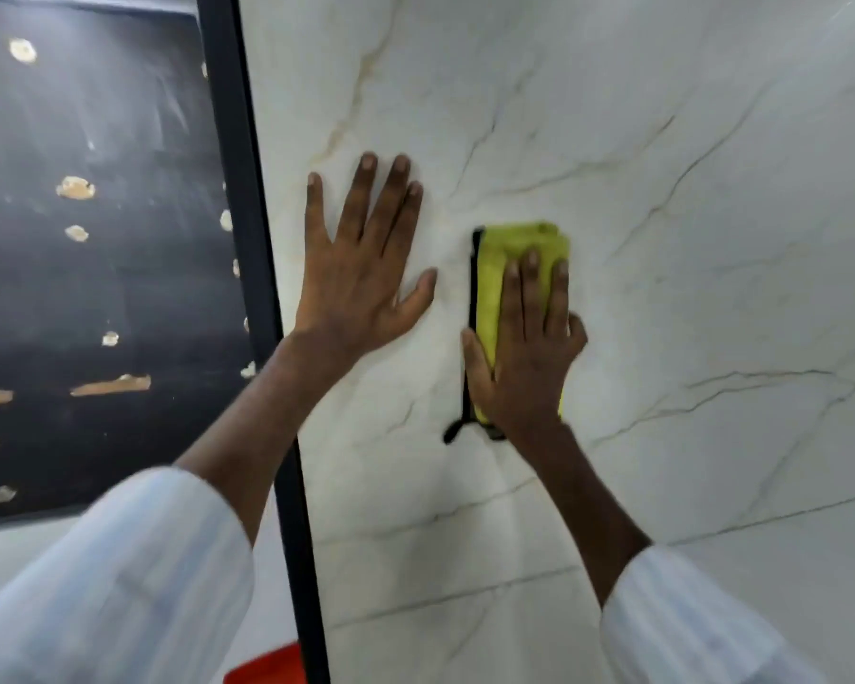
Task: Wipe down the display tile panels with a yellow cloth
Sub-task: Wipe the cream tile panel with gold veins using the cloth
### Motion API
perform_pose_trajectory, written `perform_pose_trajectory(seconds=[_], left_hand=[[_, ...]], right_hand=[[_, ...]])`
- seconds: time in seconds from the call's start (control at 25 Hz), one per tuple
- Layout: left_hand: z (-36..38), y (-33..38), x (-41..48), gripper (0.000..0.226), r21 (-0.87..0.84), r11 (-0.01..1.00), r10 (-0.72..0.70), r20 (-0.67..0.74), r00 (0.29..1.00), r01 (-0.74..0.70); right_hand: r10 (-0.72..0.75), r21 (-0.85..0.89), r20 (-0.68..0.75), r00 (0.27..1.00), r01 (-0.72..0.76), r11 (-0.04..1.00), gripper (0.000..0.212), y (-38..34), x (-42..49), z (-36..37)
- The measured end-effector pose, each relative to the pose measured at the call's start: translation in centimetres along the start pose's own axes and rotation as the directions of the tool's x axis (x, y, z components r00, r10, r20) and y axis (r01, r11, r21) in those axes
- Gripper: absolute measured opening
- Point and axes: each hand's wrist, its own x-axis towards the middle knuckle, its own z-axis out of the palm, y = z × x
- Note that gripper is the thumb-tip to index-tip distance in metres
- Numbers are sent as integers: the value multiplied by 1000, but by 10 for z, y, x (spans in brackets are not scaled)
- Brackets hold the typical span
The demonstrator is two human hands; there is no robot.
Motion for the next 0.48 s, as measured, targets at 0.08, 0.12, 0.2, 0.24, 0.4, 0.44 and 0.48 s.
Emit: perform_pose_trajectory(seconds=[0.08,0.12,0.2,0.24,0.4,0.44,0.48], left_hand=[[-8,1,3,75,-8,1000,-16,4,1000,16],[-7,3,0,72,-16,1000,-14,4,1000,14],[-3,16,-22,69,-61,998,10,11,1000,-10],[0,27,-38,71,-71,997,22,26,999,-21],[7,48,-84,76,-40,999,-5,62,998,7],[8,49,-84,76,-37,999,-20,60,998,22],[8,48,-83,75,-41,999,-25,61,998,27]], right_hand=[[-45,23,117,992,42,999,75,0,-85,-8],[-62,36,150,987,57,998,76,1,-108,-11],[-92,46,143,985,87,995,78,1,-97,-11],[-91,50,122,988,85,995,78,0,-73,-10],[27,77,26,999,-29,997,74,-4,-14,-4],[36,97,19,999,-38,995,74,-2,-38,-2],[20,104,47,999,-24,994,75,0,-79,-1]])
